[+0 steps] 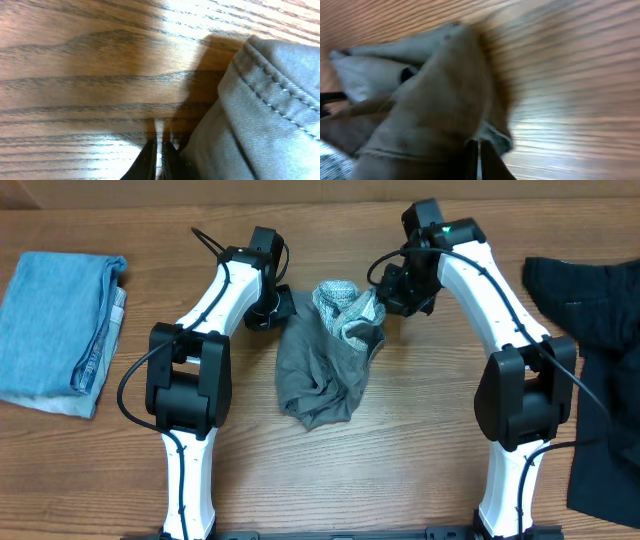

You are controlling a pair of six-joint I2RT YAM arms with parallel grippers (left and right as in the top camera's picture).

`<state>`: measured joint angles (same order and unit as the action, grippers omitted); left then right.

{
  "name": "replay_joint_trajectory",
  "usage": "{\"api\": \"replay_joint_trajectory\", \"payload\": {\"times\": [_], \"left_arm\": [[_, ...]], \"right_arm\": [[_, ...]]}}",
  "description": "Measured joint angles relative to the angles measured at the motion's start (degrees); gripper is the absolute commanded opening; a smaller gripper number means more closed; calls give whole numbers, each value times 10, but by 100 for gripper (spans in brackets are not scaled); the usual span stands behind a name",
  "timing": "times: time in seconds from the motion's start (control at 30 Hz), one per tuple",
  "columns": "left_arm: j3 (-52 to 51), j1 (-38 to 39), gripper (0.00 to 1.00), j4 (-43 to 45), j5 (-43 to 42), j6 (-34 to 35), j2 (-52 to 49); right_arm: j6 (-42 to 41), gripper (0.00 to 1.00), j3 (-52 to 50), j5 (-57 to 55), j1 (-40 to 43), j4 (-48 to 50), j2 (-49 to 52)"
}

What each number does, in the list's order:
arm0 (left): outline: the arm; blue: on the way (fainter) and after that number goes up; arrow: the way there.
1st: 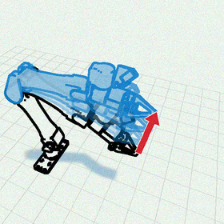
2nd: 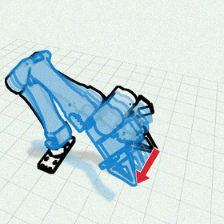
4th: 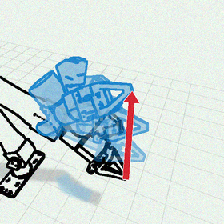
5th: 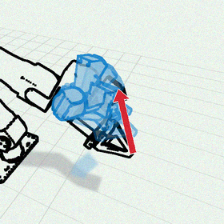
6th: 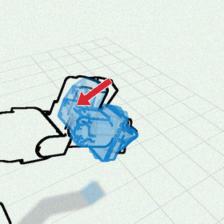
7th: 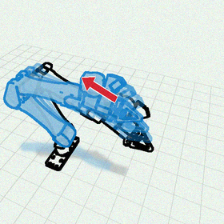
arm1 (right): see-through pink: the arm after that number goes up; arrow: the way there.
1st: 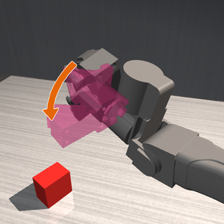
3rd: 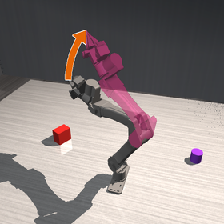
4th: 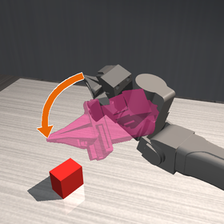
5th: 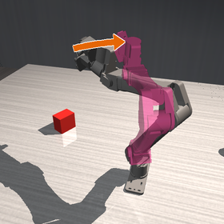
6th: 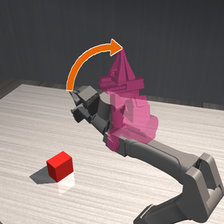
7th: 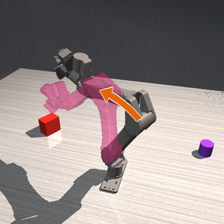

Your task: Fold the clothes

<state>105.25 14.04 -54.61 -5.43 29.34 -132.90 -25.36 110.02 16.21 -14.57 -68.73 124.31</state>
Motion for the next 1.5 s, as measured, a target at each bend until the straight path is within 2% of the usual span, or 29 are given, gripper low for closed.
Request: {"api": "replay_joint_trajectory", "payload": {"times": [0.23, 0.4, 0.6, 0.73, 0.93, 0.97, 1.1, 1.2, 1.37, 1.43, 1.5], "left_arm": [[0, 0, 6, 1, -1, -11, 0], [2, 0, 4, 1, -1, -26, -1], [148, -10, 7, -61, -1, -41, 4], [166, -10, 8, -66, -16, -41, 23], [166, -10, 8, -43, -92, -40, 23], [163, -10, 4, -41, -114, -40, 23], [162, -22, 4, -47, -236, -43, 4], [162, -44, 4, -82, -308, -60, -26], [160, -66, 4, -111, -372, -92, -59], [160, -78, 4, -123, -434, -119, -61], [160, -87, 4, -164, -459, -147, -61]], "right_arm": [[0, 7, -1, 14, -93, 78, 0], [-1, 6, -47, 7, -113, 160, 0], [-5, 4, -90, 5, -121, 221, 0], [-40, 4, -130, 6, -148, 266, 0], [-83, 4, -160, 10, -157, 286, 0], [-85, 4, -160, 10, -157, 285, 0], [-88, 4, -160, 13, -157, 280, 0], [-89, 4, -160, 14, -157, 280, 0], [-89, 4, -160, 14, -157, 280, 0], [-89, 4, -160, 14, -157, 279, 0], [-89, 4, -160, 14, -157, 279, 0]]}}
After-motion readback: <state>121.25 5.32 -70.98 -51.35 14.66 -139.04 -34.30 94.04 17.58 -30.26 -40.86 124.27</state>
